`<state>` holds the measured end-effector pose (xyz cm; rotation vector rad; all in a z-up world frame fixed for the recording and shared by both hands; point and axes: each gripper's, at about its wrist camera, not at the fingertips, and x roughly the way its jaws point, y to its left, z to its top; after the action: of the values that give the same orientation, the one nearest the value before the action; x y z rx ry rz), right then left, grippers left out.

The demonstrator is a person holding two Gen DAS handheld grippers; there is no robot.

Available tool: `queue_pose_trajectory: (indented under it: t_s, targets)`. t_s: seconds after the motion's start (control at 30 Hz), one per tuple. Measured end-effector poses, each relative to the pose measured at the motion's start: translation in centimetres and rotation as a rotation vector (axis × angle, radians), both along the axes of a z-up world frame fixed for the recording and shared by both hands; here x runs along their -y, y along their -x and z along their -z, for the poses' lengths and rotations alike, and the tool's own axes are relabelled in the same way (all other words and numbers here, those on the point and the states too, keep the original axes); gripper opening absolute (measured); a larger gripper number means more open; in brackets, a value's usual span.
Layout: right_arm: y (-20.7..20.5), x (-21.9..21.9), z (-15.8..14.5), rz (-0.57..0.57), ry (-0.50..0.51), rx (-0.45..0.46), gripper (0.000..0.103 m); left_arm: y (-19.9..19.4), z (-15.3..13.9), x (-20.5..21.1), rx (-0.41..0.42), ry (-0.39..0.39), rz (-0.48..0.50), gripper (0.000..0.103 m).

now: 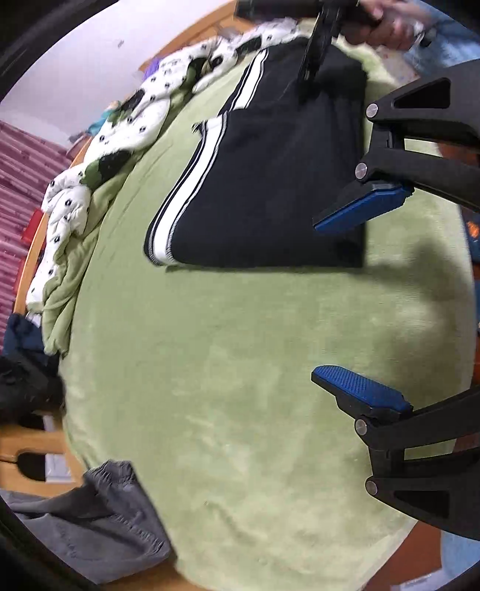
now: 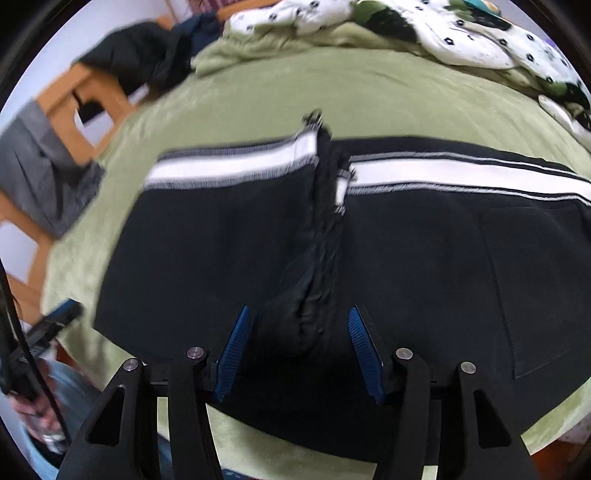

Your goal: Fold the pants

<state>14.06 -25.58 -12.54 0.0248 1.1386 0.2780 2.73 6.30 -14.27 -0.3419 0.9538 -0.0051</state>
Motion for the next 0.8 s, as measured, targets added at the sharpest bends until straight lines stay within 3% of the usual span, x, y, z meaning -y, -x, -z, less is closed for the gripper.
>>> queue_pose_trajectory:
  t_s: [0.03,0.13,0.37,0.43,0.53,0.8]
  targets:
    - [0.2,-0.3,0.3,-0.025,0.010,-0.014,0.026,-0.2,0.2,0.1,0.000,0.022,0.030,0.072]
    - [1.3,0.2,-0.3,-0.035,-0.020,0.015,0.024,0.2,0.9,0.6,-0.012,0.043,0.087,0.072]
    - [1.3,1.0,0.9,-0.021,-0.048,-0.046,0.024,-0.3,2.5,2.9,-0.040,-0.083,0.117,0.072]
    - [1.0,1.8,-0.3,0.006,-0.091,-0.011,0.030,-0.6,2.4,3.1,-0.033,-0.094,0.108,0.072]
    - [-0.3,2.7,-1.4,0.098,-0.096,0.073,0.055,-0.9,2.2,3.0,-0.018,-0.068,0.102,0.072]
    - [-6.5,1.0,2.7,0.115,-0.060,-0.045,0.058,-1.2,2.8,5.0,-0.001,-0.160,0.137,0.072]
